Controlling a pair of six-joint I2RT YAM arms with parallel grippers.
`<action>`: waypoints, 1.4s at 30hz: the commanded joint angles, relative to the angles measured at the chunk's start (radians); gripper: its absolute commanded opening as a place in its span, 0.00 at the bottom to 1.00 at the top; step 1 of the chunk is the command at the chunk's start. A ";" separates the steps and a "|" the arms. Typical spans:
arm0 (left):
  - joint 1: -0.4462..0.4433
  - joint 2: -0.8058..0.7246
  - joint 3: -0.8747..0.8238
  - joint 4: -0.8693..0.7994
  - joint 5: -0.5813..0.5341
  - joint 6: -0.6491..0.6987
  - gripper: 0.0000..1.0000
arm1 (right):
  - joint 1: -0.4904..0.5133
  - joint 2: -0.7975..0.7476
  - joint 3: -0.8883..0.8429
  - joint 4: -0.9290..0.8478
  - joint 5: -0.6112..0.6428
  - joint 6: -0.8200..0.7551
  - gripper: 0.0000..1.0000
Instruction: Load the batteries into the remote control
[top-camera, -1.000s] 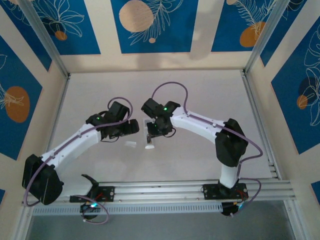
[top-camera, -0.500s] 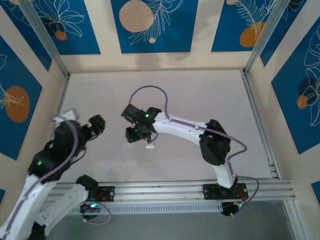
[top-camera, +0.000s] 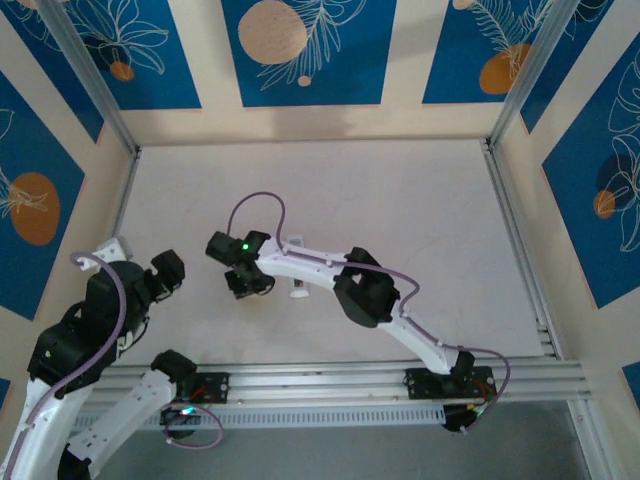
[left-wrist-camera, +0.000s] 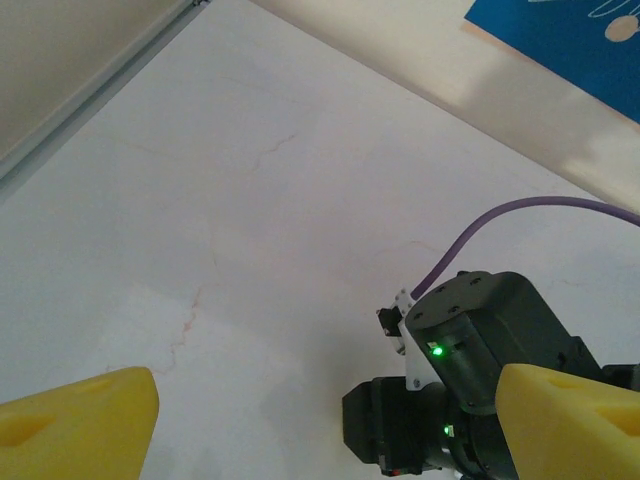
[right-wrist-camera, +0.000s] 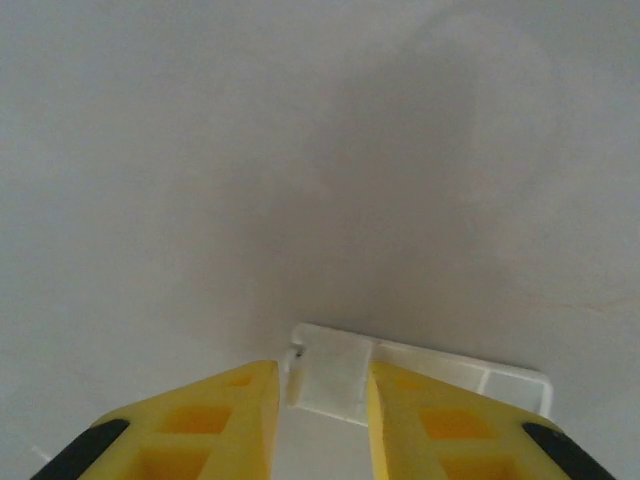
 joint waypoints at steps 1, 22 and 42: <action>0.008 -0.010 -0.017 -0.015 0.010 0.029 0.88 | 0.011 0.008 0.045 -0.059 0.021 0.025 0.29; 0.008 0.016 -0.064 0.110 0.102 0.098 0.88 | -0.006 -0.029 0.073 -0.065 -0.027 -0.002 0.08; 0.006 0.189 -0.398 1.263 1.216 0.747 0.96 | -0.627 -0.947 -0.606 0.139 -0.946 -0.128 0.05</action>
